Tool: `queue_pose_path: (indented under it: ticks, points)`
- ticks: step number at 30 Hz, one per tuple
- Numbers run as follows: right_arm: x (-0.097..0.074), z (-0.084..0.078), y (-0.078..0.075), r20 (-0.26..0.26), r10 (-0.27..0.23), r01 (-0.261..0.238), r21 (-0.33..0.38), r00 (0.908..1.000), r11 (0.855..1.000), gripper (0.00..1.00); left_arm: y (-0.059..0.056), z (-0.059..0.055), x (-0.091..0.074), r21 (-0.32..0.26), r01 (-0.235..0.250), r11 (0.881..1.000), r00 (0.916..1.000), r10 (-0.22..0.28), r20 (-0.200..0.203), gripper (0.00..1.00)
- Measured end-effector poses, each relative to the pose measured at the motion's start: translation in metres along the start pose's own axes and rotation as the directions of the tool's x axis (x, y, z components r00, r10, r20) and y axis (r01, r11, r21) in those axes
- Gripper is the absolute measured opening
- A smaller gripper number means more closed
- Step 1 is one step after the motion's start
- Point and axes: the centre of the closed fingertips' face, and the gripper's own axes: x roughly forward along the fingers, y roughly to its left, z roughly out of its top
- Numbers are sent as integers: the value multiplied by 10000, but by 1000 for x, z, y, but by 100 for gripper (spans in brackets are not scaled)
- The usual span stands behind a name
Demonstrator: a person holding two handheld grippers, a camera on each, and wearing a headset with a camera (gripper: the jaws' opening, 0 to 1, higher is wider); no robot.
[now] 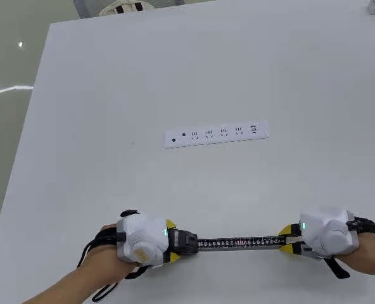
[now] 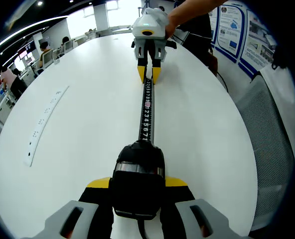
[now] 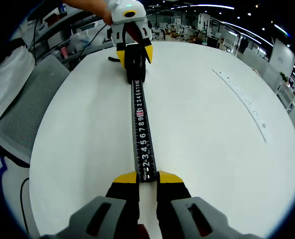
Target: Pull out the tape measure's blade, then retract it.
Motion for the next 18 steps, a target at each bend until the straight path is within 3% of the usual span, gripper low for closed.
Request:
queue_pose_path:
  ticks: [18]
  points:
    - [-12,-19,-2,38,-103,102,212,9999,9997,10,0,0,0,3,-7,10000,10000,7,-26,33]
